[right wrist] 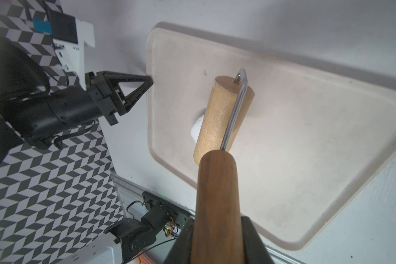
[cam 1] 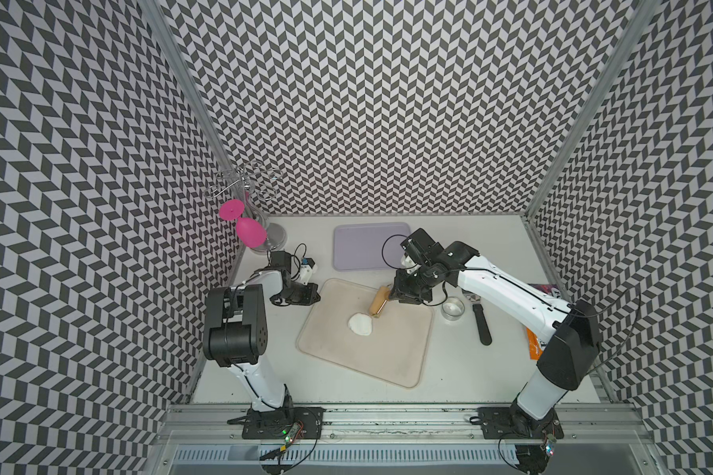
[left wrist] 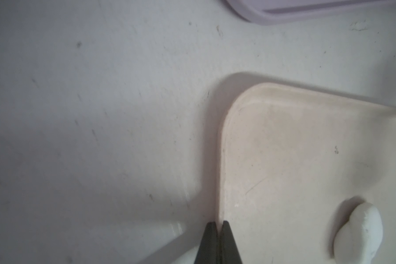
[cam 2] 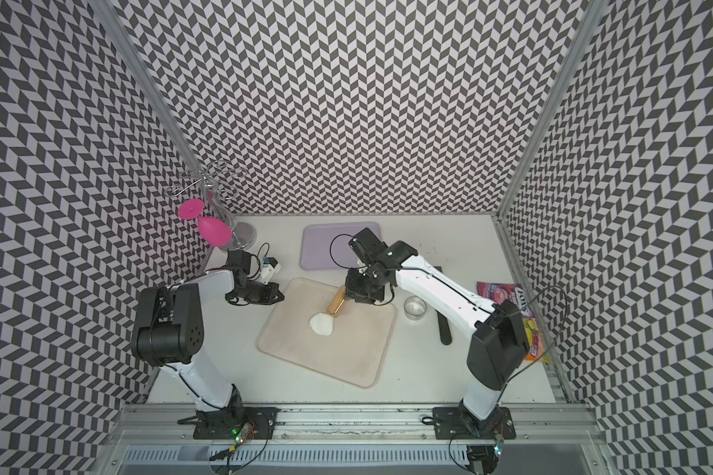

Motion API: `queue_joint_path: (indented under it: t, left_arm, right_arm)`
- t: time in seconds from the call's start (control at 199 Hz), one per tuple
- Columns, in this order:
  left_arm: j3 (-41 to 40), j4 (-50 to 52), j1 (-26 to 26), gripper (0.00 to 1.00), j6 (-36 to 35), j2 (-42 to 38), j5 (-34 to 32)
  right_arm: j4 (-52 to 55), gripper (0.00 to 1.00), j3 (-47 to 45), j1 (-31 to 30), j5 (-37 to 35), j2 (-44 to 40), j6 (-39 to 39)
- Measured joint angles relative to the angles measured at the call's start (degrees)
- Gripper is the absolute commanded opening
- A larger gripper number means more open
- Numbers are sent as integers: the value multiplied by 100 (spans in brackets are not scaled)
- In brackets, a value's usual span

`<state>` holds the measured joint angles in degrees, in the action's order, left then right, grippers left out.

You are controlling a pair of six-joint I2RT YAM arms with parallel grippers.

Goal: Roll out the dumpling wrappers from the dough
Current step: Flatten out the dough on the work surface.

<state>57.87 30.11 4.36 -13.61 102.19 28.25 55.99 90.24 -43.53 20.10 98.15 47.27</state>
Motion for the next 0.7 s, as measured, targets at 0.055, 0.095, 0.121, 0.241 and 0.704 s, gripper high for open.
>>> queue_joint_path:
  t: [0.055, 0.095, 0.121, 0.241, 0.704]
  left_arm:
    - [0, 0, 0, 0, 0, 0, 0]
    - [0, 0, 0, 0, 0, 0, -2]
    - [0, 0, 0, 0, 0, 0, -2]
    - [-2, 0, 0, 0, 0, 0, -2]
    - [-4, -4, 0, 0, 0, 0, 0]
  right_arm:
    - [-79, 0, 2, -162, 173, 4, -9]
    - [-118, 0, 13, -258, 332, 24, -35]
    - [-116, 0, 37, -313, 420, 52, -72]
    - [20, 0, 378, -573, 667, 407, -306]
    - [743, 0, 1652, -780, 256, 1410, -787]
